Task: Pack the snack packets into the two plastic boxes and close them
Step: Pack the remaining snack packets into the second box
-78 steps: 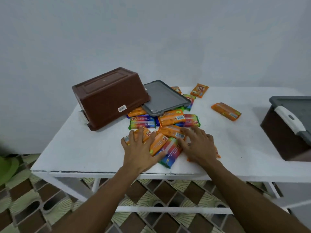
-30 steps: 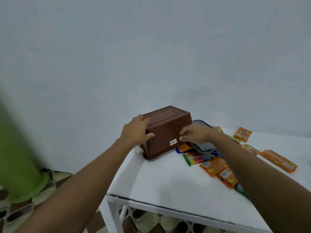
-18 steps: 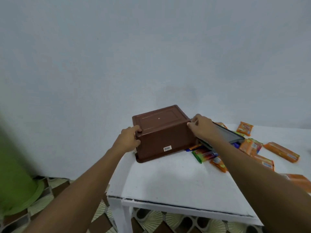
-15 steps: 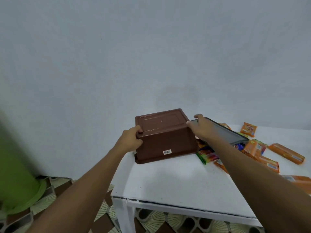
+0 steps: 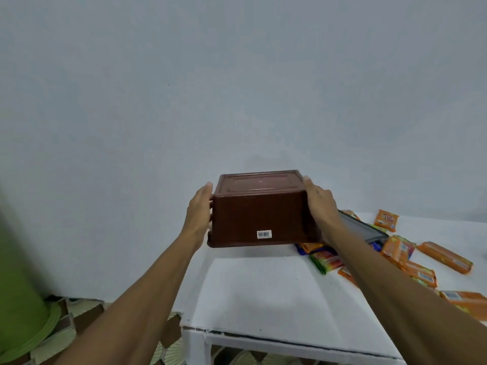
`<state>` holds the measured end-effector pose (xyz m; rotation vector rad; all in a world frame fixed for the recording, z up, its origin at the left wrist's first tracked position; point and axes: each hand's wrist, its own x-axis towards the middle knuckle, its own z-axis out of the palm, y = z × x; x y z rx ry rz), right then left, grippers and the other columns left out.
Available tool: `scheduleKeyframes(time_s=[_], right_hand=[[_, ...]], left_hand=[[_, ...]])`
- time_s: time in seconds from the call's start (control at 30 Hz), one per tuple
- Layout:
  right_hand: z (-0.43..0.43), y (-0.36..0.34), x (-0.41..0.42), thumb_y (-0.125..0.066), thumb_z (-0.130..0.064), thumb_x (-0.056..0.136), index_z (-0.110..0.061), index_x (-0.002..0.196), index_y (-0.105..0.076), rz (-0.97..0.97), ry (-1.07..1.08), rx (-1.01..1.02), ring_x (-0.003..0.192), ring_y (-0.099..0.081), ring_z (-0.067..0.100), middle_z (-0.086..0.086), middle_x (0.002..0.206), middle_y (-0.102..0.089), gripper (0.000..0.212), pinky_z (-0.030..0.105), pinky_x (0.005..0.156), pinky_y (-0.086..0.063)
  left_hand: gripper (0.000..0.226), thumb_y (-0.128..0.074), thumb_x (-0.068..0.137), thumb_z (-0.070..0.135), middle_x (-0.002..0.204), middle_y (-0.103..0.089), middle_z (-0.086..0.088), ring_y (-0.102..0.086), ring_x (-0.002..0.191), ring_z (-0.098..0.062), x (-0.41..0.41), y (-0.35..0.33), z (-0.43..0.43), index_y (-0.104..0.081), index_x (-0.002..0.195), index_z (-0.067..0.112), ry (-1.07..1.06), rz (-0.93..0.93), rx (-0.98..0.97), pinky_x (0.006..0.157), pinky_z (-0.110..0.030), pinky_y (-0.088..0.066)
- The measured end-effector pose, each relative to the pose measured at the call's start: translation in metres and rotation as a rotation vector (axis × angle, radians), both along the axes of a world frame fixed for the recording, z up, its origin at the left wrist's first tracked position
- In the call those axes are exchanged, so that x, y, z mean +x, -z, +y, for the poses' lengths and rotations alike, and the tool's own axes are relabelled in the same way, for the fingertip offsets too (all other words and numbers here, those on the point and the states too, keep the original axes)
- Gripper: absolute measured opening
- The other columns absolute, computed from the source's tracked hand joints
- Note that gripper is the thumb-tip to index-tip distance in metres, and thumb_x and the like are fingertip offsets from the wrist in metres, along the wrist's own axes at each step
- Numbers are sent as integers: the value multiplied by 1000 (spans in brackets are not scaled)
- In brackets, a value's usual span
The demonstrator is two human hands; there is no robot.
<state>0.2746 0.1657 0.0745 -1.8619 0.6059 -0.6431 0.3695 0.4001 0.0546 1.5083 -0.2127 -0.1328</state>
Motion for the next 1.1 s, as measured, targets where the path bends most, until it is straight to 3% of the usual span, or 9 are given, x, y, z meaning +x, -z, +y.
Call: scheduleKeyframes(time_s=[0.1, 0.2, 0.33, 0.4, 0.57, 0.7, 0.77, 0.87, 1.1], right_hand=[[-5, -2, -13, -23, -80, 84, -6, 105, -67, 94, 21, 92, 95, -60, 26, 14, 105, -66, 89, 45, 93, -47], [-10, 0, -20, -21, -92, 67, -15, 103, -70, 155, -2, 158, 95, -64, 25, 7, 103, -71, 98, 47, 94, -50], [-6, -4, -30, -23, -73, 90, -13, 93, -69, 70, -8, 271, 86, -64, 20, 6, 91, -70, 75, 34, 73, -53], [-11, -2, -30, -23, -73, 91, -8, 93, -67, 6, -11, 325, 84, -63, 22, 13, 92, -69, 79, 38, 80, -54], [-14, 2, -35, -24, -84, 81, -16, 126, -58, -56, -47, 513, 100, -63, 22, 5, 97, -69, 88, 48, 101, -48], [-4, 14, -43, -36, -77, 85, -22, 102, -65, -45, -97, 583, 88, -63, 16, 0, 93, -67, 64, 36, 80, -54], [-3, 23, -46, -35, -79, 84, -21, 74, -55, -94, -165, 642, 55, -38, 12, -5, 61, -43, 63, 27, 54, -36], [-7, 34, -49, -33, -83, 80, -26, 61, -33, -132, -175, 725, 56, -8, 14, -7, 56, -16, 60, 32, 57, -11], [-11, 51, -58, -38, -71, 89, -18, 72, -57, 126, -161, 613, 63, -55, 17, 3, 62, -57, 59, 30, 60, -44]], left_hand=[[54, -23, 99, 60, 94, -63, -2, -59, 95, -17, -6, -1, 1, -61, 90, 22, 50, 54, 2, 103, -46, -41], [78, -21, 92, 71, 90, -66, -4, -61, 91, -19, -8, -1, 2, -68, 109, 11, 138, 121, 83, 100, -43, -46], [72, -27, 90, 74, 97, -66, -5, -57, 90, -22, -5, 4, 7, -66, 84, 13, 159, 165, -27, 87, -39, -49], [67, -30, 88, 75, 95, -63, -5, -56, 89, -24, -2, 3, 9, -56, 74, 15, 122, 181, -105, 86, -41, -49], [84, -25, 83, 82, 90, -64, -6, -63, 92, -23, 6, -4, 14, -62, 111, 11, 85, 214, -198, 90, -47, -51], [72, -30, 87, 77, 85, -60, -2, -57, 79, -20, -1, 10, 16, -63, 103, 15, 73, 254, -114, 74, -37, -51], [66, -35, 87, 75, 87, -60, -3, -57, 81, -22, -6, 19, 22, -62, 99, 16, 72, 322, -114, 73, -38, -50], [45, -51, 83, 59, 80, -52, -4, -54, 75, -26, -11, 28, 34, -54, 83, 14, 135, 431, -116, 72, -39, -49], [20, -49, 88, 33, 83, -49, -6, -53, 75, -24, -19, 34, 40, -58, 84, 15, 206, 393, 9, 76, -44, -50]])
